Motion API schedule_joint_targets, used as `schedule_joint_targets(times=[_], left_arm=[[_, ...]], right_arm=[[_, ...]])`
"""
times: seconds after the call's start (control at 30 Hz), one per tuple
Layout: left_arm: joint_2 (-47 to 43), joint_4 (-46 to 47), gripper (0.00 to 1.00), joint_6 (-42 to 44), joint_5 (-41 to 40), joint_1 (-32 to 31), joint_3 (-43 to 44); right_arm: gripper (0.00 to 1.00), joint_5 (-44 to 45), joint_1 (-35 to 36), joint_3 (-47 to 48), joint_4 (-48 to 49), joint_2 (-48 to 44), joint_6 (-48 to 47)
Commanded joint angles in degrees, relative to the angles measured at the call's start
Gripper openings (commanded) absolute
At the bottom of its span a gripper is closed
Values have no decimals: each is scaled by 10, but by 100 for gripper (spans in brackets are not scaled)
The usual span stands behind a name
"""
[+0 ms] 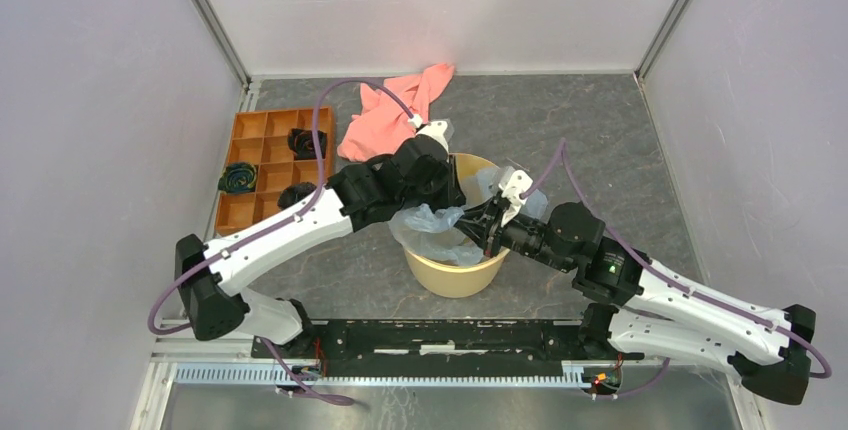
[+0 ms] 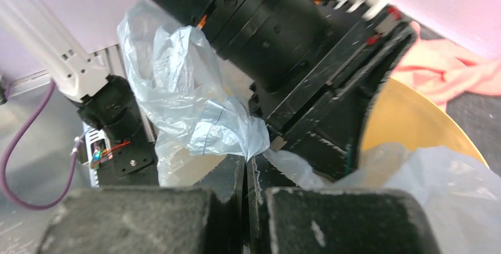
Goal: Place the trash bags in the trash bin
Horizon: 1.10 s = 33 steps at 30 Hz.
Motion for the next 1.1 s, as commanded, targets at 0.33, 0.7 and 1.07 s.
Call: schedule_joint_targets(times=[0.33, 0.7, 1.07], left_arm=[[-123, 60, 100, 37, 12, 52, 90], [-271, 122, 100, 19, 178, 52, -56], [-204, 102, 56, -16, 136, 51, -88]], right_arm=[[2, 172, 2, 52, -80, -2, 56], [9, 131, 2, 109, -85, 26, 118], [17, 82, 2, 108, -83, 37, 140]])
